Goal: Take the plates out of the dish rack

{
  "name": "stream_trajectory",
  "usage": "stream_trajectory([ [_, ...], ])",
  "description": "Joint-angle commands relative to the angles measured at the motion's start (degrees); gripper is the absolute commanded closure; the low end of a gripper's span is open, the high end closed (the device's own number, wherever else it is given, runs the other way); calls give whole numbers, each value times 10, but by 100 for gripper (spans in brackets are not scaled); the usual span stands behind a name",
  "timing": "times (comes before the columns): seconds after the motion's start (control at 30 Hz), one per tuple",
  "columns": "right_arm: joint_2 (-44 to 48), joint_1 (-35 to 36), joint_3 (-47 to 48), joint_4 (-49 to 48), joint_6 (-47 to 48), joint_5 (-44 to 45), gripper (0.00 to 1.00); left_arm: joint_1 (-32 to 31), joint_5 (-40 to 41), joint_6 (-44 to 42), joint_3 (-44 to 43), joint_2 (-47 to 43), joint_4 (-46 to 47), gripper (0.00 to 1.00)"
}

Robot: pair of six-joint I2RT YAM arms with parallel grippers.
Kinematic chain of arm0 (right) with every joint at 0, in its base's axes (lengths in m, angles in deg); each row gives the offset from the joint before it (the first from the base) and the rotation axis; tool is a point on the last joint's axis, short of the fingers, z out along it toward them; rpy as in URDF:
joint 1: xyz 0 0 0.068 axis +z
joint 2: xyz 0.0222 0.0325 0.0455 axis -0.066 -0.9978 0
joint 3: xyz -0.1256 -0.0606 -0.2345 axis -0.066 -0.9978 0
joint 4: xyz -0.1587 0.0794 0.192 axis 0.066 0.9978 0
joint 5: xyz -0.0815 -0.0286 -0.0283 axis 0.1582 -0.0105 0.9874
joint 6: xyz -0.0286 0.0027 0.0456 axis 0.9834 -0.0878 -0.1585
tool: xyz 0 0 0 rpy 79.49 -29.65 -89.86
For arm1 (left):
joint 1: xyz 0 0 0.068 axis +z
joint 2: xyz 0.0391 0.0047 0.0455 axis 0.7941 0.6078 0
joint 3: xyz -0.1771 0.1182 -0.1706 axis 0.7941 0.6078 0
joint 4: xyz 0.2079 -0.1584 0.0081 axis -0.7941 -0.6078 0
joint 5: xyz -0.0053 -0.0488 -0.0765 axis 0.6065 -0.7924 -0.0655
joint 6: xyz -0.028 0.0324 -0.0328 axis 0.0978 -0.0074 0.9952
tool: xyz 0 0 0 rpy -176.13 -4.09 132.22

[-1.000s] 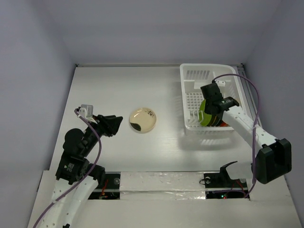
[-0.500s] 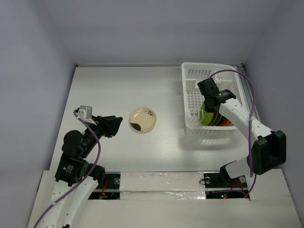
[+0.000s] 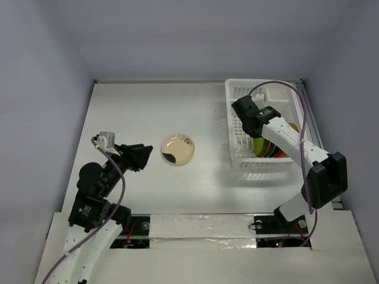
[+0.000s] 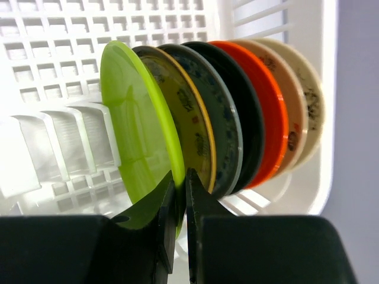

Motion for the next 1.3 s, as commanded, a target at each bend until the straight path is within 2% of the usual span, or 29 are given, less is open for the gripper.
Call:
stream_trajectory([
  [0.0, 22, 22, 65, 13, -14, 66, 100, -2, 2, 0, -13, -1, 20, 59],
  [0.27, 74, 74, 180, 83, -26, 119, 100, -2, 1, 0, -13, 3, 20, 59],
  [0.4, 83, 105, 212, 80, -38, 116, 100, -2, 3, 1, -14, 7, 19, 59],
  [0.47, 89, 135, 212, 32, -38, 101, 100, -2, 3, 0, -14, 9, 20, 59],
  [0.5, 97, 143, 204, 4, -32, 63, 100, 3, 3, 0, -14, 12, 19, 59],
  [0.53, 103, 155, 187, -79, -24, 30, 100, 3, 3, 0, -15, 13, 20, 59],
  [0.57, 105, 161, 152, -120, -21, -10, 100, 3, 3, 0, -15, 13, 20, 59],
  [0.6, 105, 161, 133, -157, -30, -93, 100, 3, 3, 0, -14, 15, 19, 59],
  [0.63, 104, 167, 112, -238, -35, -133, 100, 3, 4, -1, -15, 16, 18, 59],
  [0.73, 81, 167, 49, -357, -77, -251, 100, 8, 7, 0, -16, 20, 17, 59],
  [0.8, 36, 167, 42, -382, -107, -306, 100, 9, 8, 0, -16, 19, 17, 59],
  [1.03, -61, 167, 0, -508, -181, -377, 100, 9, 8, 0, -15, 21, 17, 59],
  [1.27, -110, 167, -52, -572, -235, -406, 100, 9, 7, 1, -15, 20, 17, 59],
])
